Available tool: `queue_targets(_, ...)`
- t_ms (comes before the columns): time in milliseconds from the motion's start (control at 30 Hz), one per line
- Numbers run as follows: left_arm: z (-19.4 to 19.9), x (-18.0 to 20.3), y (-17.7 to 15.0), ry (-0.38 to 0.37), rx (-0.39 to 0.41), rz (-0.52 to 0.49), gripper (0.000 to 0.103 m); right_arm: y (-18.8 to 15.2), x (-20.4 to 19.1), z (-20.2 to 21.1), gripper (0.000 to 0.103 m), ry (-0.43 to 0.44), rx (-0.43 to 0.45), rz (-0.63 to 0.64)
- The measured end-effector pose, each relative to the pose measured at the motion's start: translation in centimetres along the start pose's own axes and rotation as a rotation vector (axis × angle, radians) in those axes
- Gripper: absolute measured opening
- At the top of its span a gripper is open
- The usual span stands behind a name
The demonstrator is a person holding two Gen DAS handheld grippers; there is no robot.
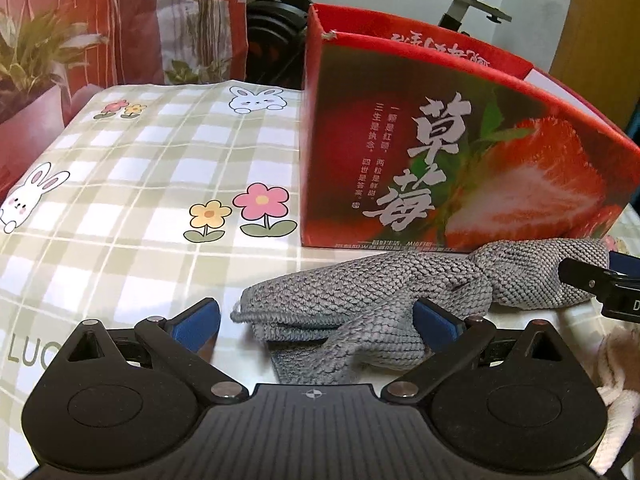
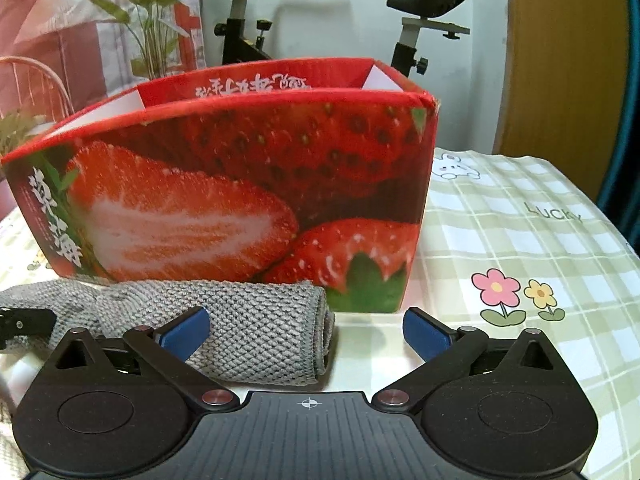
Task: Organize soft objects
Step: 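Move both grippers to the grey mesh cloth and close on it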
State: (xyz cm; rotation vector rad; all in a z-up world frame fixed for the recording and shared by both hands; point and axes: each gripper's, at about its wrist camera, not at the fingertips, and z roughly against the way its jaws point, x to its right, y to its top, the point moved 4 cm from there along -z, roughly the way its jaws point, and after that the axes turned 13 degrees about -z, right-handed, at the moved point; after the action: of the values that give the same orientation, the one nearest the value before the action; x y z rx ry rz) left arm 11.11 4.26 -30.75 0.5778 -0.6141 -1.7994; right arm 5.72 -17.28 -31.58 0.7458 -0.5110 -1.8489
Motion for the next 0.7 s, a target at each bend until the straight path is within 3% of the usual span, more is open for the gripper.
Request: queue_targets(700, 0.0, 0.29, -0.25, -0.01, 0.008, -0.047, 0.103, -0.58, 0.23, -0.77, 0.103, 0.004, -0.041, -0.003)
